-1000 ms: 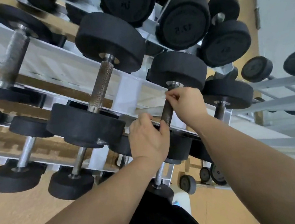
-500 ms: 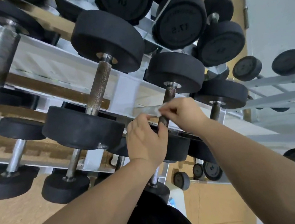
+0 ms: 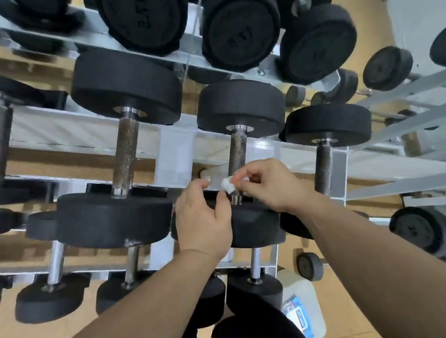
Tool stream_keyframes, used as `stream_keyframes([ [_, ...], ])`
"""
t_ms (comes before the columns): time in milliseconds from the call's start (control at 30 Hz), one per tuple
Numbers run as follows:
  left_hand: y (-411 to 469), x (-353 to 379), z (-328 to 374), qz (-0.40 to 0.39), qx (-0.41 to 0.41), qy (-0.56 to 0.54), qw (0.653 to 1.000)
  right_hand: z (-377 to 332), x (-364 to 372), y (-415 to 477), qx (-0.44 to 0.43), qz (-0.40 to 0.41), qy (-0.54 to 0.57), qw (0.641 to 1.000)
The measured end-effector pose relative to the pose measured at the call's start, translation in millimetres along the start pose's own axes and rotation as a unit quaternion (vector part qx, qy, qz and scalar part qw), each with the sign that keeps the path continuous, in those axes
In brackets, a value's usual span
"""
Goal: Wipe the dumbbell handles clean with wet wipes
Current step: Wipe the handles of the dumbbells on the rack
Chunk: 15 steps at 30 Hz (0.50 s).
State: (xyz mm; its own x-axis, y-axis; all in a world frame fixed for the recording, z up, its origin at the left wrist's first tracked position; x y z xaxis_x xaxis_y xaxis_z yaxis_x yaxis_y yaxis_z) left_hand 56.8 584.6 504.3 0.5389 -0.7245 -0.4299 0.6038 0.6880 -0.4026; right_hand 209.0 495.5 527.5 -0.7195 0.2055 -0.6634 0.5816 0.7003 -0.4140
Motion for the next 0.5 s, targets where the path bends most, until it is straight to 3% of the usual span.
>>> stream_keyframes([
  [67, 0, 0, 2, 0.004, 0.008, 0.017, 1.000, 6, 2, -5, 0.015, -0.008, 0.057, 0.998],
  [267, -14, 10, 29, 0.057, -0.040, 0.039, 0.997, 5, -1, 25, 0.003, 0.118, 0.138, 0.983],
  [367, -14, 20, 36, 0.090, -0.067, 0.067, 0.991, 15, 0, 27, 0.003, 0.126, 0.227, 0.966],
  [500, -15, 25, 37, 0.115, -0.077, 0.090, 0.986, 29, 11, 12, 0.019, 0.134, 0.256, 0.957],
])
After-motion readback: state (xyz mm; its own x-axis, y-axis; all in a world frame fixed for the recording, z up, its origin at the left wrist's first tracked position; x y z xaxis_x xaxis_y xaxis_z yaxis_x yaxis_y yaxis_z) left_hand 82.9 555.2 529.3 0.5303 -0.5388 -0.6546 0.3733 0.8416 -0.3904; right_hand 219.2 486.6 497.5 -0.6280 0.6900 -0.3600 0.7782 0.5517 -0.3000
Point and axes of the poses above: each hand's wrist, its own y-axis towards the middle knuckle, its own x-axis out of the palm, z = x × y, the point moved 2 cm from there along y, towards the middle knuckle, and after that the axes turned 2 degrees about -x, right-handed, at the moved point
